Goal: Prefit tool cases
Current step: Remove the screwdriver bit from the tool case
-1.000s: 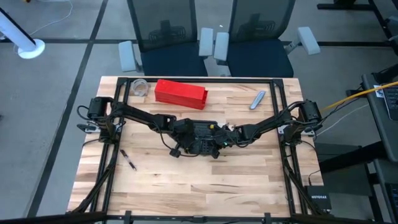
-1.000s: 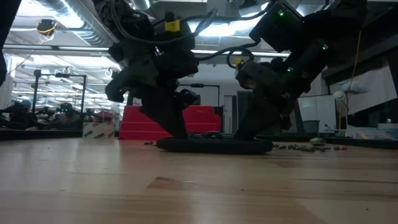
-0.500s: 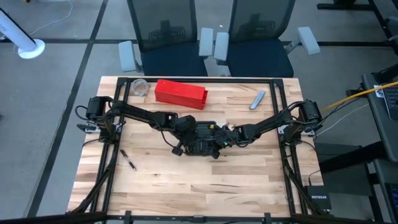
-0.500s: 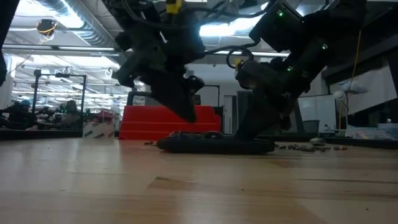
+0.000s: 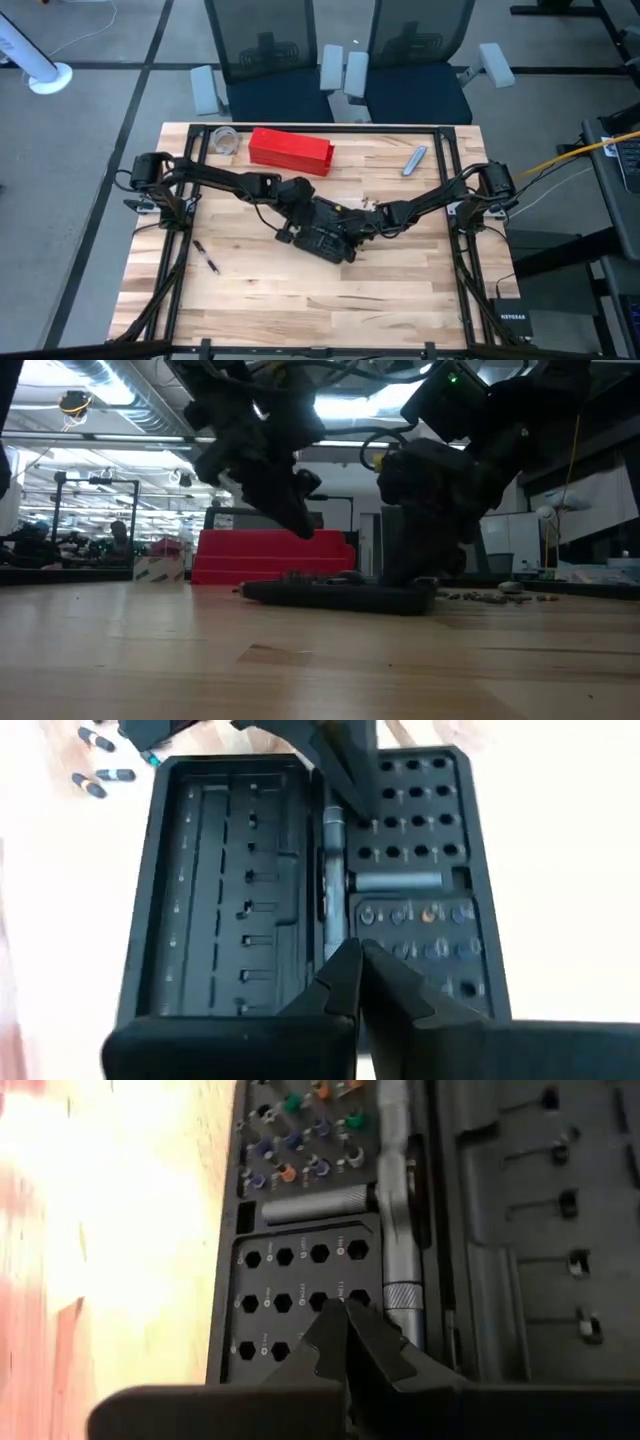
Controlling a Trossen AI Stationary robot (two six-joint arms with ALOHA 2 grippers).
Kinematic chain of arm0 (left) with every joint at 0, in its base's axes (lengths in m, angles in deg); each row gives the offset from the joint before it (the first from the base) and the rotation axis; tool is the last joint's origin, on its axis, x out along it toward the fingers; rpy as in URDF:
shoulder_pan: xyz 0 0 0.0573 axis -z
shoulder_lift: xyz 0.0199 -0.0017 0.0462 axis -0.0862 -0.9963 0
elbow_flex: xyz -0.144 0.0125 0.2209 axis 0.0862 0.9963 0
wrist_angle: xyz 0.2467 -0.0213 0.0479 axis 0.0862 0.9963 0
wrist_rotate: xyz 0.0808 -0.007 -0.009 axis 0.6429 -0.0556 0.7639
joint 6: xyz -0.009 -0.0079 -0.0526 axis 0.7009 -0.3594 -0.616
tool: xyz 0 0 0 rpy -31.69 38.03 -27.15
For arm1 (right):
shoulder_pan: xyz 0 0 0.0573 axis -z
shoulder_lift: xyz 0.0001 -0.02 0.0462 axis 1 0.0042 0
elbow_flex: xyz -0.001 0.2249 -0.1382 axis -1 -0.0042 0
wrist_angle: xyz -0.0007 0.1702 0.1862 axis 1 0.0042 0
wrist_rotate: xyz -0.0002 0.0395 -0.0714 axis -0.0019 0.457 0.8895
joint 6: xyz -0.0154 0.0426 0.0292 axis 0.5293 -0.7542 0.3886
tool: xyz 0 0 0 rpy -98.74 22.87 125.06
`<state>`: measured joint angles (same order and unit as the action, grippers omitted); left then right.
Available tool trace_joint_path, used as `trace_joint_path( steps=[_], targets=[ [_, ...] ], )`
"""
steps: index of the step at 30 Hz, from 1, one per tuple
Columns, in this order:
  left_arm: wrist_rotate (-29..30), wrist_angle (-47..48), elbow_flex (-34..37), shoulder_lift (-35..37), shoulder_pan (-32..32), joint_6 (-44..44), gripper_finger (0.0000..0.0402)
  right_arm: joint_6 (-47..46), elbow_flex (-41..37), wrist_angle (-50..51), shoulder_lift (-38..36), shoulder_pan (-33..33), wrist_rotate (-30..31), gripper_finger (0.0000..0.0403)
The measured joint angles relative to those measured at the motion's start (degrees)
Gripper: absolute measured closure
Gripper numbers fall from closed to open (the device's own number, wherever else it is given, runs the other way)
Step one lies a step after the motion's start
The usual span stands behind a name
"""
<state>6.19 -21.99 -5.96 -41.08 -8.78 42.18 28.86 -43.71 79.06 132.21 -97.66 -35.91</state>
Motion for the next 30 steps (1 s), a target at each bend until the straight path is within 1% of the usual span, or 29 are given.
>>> trace_joint_path(
  steps=[6, 9, 15, 21, 25, 27, 30],
  targets=[
    [-0.03, 5.19, 0.11, 0.56, 0.18, 2.07, 0.0401, 1.79, 0.18, 2.32, -0.20, 0.34, 0.45, 0.0403],
    [-0.06, 5.01, 0.11, 0.70, 0.78, 1.87, 0.0401, 1.86, 0.11, 2.09, -0.53, 0.55, -0.09, 0.0403],
    [-0.10, 4.83, 0.11, 0.93, 0.55, 1.89, 0.0401, 2.33, -0.04, 3.83, -1.69, 0.96, 0.84, 0.0403],
    [-0.14, 5.06, 0.09, 1.04, -0.96, -0.28, 0.0402, 3.36, -0.11, 5.83, -5.74, 2.60, 3.59, 0.0403],
    [-0.12, 4.87, 0.09, 1.04, -1.64, -0.44, 0.0401, 4.74, -0.07, 9.09, -8.16, 4.19, 4.70, 0.0403],
    [-0.12, 5.13, 0.09, 1.04, -1.64, -0.63, 0.0401, 4.71, -0.07, 10.21, -8.66, 4.61, 4.22, 0.0403],
    [-0.11, 5.12, 0.09, 1.45, -1.39, -1.80, 0.0401, 4.67, 0.59, 10.00, -8.66, 4.17, 1.07, 0.0403]
  ],
)
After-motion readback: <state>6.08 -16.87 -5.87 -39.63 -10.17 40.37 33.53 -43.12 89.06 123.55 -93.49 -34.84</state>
